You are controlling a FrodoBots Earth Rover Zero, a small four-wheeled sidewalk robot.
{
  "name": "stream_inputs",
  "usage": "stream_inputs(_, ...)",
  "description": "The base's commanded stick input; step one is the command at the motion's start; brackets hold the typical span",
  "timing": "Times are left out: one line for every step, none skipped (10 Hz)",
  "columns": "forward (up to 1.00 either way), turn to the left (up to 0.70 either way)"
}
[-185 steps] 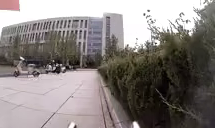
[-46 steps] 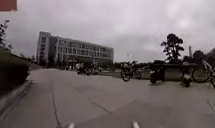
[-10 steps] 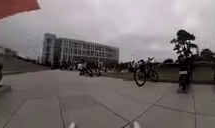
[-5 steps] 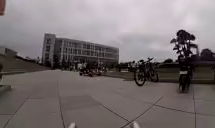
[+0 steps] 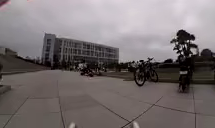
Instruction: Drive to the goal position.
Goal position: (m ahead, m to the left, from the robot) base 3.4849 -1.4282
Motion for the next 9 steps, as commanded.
stream_inputs(0.45, 0.27)
stream_inputs(0.45, 0.27)
stream_inputs(0.45, 0.27)
stream_inputs(0.45, 0.27)
stream_inputs(0.45, 0.27)
stream_inputs(0.45, 0.27)
stream_inputs(0.45, 0.27)
stream_inputs(0.45, 0.27)
stream_inputs(0.45, 0.27)
